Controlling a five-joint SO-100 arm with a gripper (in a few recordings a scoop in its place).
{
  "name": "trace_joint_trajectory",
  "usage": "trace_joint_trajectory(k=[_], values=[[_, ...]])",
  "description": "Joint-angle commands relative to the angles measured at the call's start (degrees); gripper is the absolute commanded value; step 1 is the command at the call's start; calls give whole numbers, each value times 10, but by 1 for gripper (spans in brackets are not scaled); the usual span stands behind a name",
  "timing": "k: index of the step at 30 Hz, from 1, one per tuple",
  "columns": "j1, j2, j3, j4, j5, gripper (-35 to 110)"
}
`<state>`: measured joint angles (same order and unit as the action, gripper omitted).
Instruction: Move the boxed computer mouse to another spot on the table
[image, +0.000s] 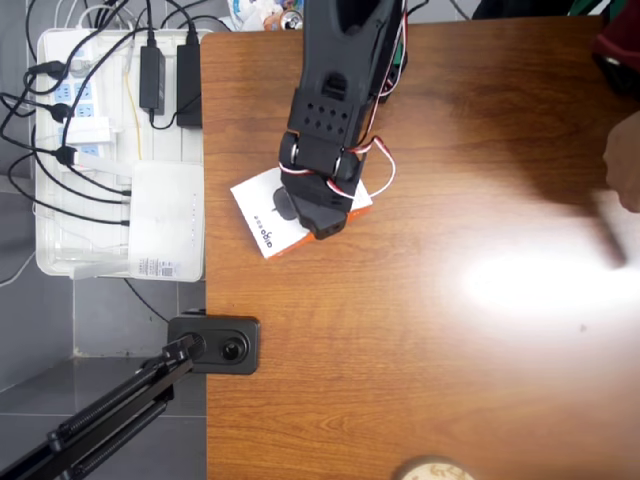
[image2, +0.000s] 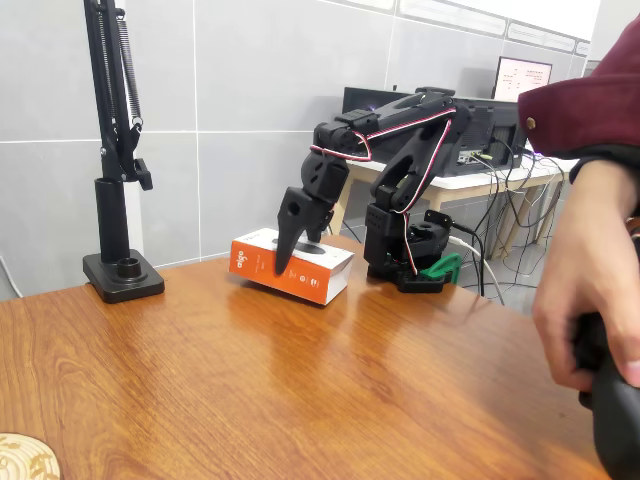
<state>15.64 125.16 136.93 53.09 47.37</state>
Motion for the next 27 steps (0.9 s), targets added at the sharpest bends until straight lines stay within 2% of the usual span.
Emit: trace_joint_trajectory(k=[1, 5, 9, 15, 17, 18, 19, 20, 22, 25, 27], values=[[-11, -17, -20, -4, -3, 14], [-31, -53, -68, -4, -11, 64], [-39, -73, -102, 5, -18, 104], [-30, -54, -128, 42, -18, 105], [-38, -59, -145, 54, -17, 101], [-42, -58, -159, 65, -17, 93], [-45, -51, -178, 85, -18, 80], [-47, -42, -203, 109, -20, 60], [-48, -17, -263, 153, -29, 4], [-75, -3, -343, 119, -19, 0], [-105, -11, -360, 0, 18, 0]])
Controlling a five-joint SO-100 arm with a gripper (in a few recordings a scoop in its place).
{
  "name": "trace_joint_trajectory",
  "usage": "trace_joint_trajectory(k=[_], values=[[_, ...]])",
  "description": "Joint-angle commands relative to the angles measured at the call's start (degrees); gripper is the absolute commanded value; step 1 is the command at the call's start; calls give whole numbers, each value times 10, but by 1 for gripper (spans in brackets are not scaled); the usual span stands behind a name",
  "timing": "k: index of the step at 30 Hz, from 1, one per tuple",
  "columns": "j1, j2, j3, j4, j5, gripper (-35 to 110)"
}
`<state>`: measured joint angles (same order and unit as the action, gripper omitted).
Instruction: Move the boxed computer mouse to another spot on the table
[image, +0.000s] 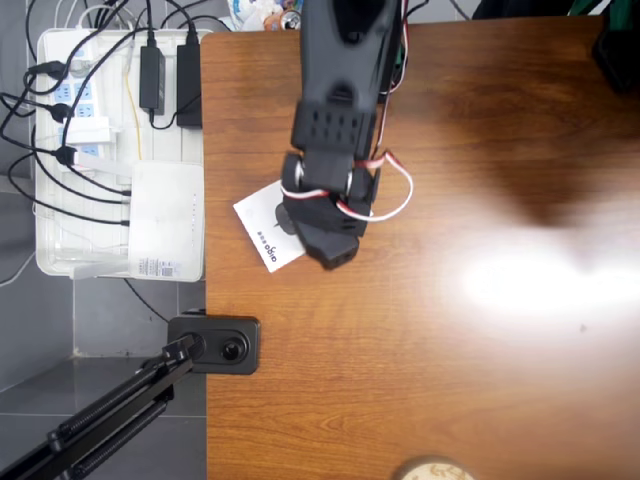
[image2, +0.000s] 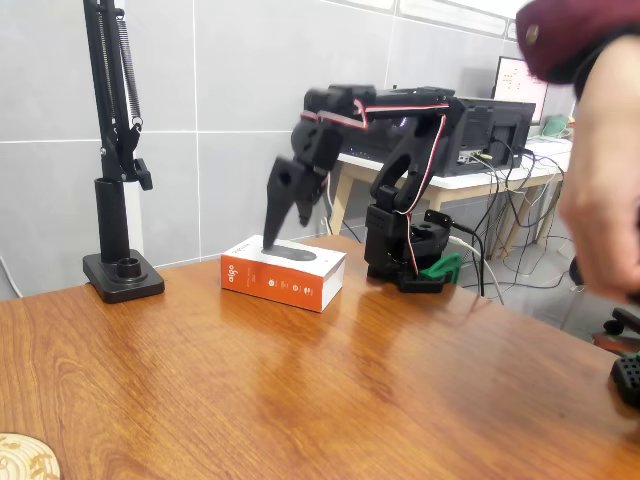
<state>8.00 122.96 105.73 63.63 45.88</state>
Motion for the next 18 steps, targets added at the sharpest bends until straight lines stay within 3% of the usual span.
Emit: trace_joint_trajectory(k=[1, 3, 6, 11, 14, 18], values=[[-41, 17, -27, -247, 29, 0], [-58, -6, 9, -570, -2, 0], [-57, -107, -66, -882, -66, 0], [-9, -278, -105, -1513, -315, 0], [28, -210, -39, -1637, -325, 0], [67, -102, 51, -1649, -324, 0]])
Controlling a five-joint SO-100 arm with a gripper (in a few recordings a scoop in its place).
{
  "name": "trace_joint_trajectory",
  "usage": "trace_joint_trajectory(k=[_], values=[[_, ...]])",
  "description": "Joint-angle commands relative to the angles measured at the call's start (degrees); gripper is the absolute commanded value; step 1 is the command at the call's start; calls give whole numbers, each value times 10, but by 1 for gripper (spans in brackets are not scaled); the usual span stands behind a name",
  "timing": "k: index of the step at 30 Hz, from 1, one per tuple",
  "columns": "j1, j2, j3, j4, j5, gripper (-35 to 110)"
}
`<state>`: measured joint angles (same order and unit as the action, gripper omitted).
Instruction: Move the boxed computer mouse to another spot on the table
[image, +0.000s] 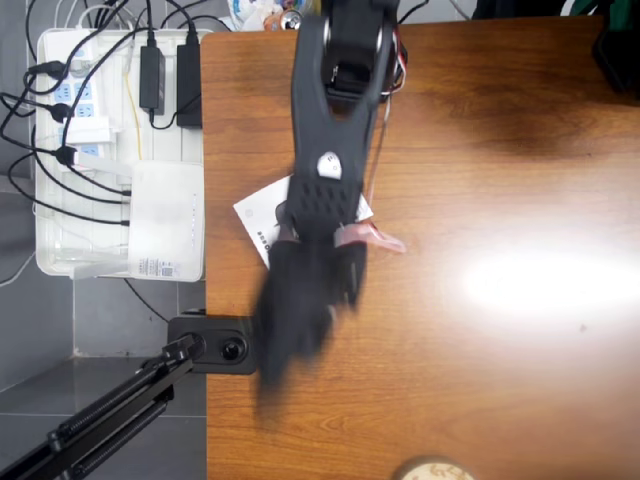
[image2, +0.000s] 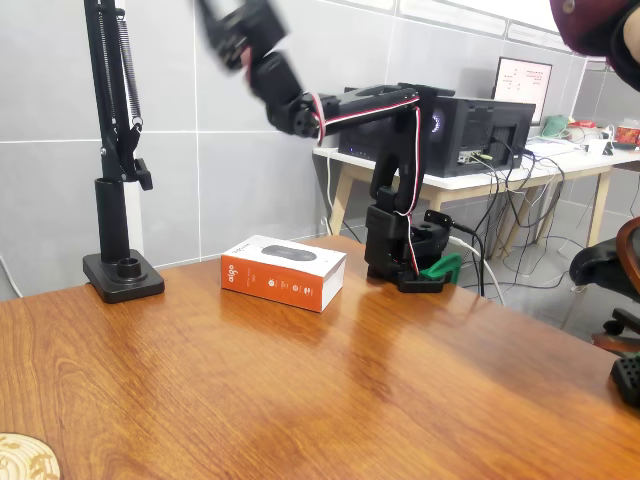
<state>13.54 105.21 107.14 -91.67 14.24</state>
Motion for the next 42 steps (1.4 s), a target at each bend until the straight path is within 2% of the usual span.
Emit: trace_joint_trajectory(k=[1, 12, 32, 36, 42], values=[[8, 103, 60, -96, -9, 0], [-76, 375, 356, -97, -7, 0], [-127, 605, 490, -95, 4, 0], [-130, 720, 533, -57, 0, 0], [-149, 730, 533, -98, 1, 0]])
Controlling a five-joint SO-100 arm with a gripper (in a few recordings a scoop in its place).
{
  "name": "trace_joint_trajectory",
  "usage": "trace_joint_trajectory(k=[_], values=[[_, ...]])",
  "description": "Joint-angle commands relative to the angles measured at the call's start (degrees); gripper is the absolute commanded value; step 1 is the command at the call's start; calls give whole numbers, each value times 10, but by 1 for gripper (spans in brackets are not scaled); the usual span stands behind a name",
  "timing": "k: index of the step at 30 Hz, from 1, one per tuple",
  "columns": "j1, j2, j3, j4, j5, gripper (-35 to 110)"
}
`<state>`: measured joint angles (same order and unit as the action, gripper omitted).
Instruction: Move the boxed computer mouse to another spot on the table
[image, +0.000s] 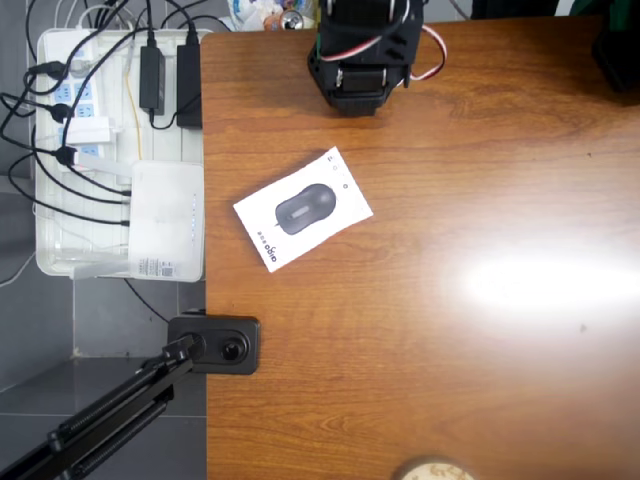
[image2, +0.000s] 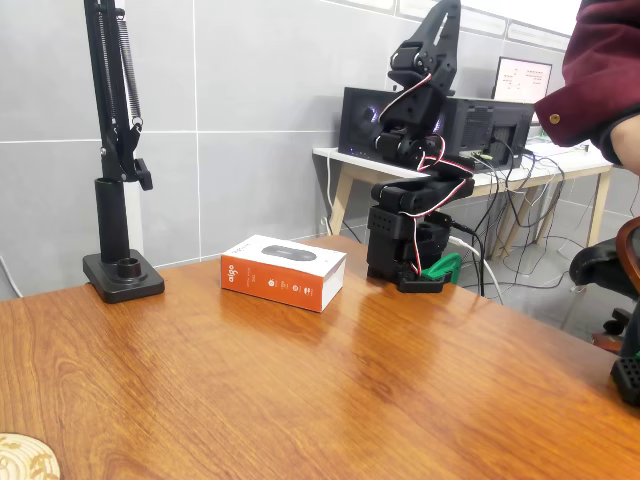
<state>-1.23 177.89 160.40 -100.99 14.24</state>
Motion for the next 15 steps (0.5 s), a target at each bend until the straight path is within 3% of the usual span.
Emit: trace_joint_trajectory(k=[1, 10, 15], values=[[-2, 4, 1, -4, 2, 0], [-3, 4, 1, -4, 118, 0], [-3, 4, 1, -4, 122, 0]])
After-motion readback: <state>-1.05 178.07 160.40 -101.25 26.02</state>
